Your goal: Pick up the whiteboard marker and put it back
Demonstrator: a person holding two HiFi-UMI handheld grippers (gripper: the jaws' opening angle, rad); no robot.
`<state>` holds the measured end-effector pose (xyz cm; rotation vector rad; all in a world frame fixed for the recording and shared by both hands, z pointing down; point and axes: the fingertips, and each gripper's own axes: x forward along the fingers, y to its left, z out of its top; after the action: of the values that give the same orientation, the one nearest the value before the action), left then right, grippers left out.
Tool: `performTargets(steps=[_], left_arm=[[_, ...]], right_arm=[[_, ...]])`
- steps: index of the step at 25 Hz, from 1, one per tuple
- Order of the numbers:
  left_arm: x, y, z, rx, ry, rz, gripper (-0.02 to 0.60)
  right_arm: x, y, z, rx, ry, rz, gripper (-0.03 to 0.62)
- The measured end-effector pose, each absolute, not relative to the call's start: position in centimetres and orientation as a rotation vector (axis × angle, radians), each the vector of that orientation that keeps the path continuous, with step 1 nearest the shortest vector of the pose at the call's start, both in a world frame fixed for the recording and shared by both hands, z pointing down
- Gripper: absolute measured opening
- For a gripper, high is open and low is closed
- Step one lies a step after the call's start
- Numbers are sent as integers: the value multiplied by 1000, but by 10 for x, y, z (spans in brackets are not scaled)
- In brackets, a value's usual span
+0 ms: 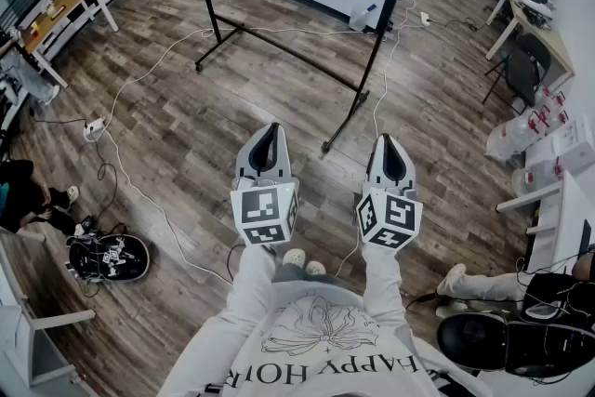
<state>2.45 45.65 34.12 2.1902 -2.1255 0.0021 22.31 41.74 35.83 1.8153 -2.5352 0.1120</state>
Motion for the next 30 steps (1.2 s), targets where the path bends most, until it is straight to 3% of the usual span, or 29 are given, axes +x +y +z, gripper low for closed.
performTargets(steps=[30], left_arm=[[-29, 380, 374, 2182, -2082, 65, 6]], right_arm=[[168, 344, 386, 1825, -2482, 131, 5]])
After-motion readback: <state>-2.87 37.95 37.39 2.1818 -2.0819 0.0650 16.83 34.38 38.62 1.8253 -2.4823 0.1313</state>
